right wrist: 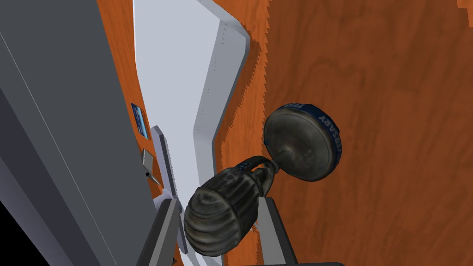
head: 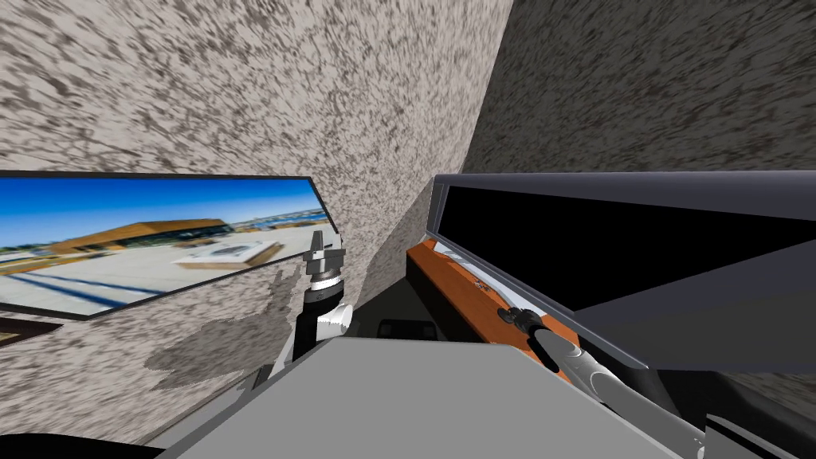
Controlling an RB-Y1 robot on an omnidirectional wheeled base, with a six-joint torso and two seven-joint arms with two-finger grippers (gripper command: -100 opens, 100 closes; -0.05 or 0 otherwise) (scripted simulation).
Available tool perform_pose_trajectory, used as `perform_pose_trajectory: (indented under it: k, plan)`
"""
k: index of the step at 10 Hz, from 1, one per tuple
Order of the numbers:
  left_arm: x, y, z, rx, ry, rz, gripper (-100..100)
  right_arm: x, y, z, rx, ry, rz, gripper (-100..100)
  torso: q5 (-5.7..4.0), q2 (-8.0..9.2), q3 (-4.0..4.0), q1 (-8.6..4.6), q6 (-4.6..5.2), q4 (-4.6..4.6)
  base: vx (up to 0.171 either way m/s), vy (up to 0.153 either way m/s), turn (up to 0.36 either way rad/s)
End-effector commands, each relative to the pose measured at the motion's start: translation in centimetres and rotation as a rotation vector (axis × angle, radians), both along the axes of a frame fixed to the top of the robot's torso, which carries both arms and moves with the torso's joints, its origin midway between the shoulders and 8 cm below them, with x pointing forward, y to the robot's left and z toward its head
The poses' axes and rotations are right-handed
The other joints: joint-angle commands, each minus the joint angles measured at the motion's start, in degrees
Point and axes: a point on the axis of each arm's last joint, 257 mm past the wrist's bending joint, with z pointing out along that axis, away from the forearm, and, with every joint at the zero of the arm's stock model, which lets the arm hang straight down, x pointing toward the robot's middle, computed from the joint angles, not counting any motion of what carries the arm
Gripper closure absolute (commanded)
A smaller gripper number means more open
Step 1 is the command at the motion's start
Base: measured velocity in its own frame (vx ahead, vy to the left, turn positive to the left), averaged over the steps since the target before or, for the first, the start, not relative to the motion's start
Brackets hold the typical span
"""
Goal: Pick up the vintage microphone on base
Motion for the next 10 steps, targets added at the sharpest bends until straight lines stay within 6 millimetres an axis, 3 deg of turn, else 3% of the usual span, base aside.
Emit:
perform_pose_trajectory:
  k: [1, 4, 5, 7, 10]
  plan:
    - [0.0, 0.0, 0.0, 0.0, 0.0, 0.0, 0, 1.5, 1.4, -0.4, 0.011, 0.008, 0.041, 100, 0.0, 0.0, 0.0, 0.0, 0.0, 0.0, 0.053, -0.004, -0.388]
    - [0.0, 0.0, 0.0, 0.0, 0.0, 0.0, 0, 3.2, 2.7, -0.5, 0.02, 0.011, 0.083, 100, -0.14, -0.26, -0.18, -0.02, 0.12, -0.13, 0.07, 0.022, -0.222]
    - [0.0, 0.0, 0.0, 0.0, 0.0, 0.0, 0, 4.9, 4.0, -0.6, 0.036, 0.006, 0.116, 100, -0.18, -0.24, -0.18, -0.06, 0.06, -0.13, 0.064, 0.01, -0.323]
    - [0.0, 0.0, 0.0, 0.0, 0.0, 0.0, 0, 4.9, 4.0, -0.6, 0.019, 0.019, 0.135, 100, -0.26, -0.26, -0.2, -0.2, 0.02, -0.15, 0.03, 0.014, -0.081]
    - [0.0, 0.0, 0.0, 0.0, 0.0, 0.0, 0, 8.2, 6.8, -0.4, 0.034, 0.014, 0.22, 100, -0.27, -0.33, -0.24, -0.32, 0.02, -0.17, 0.053, 0.012, -0.285]
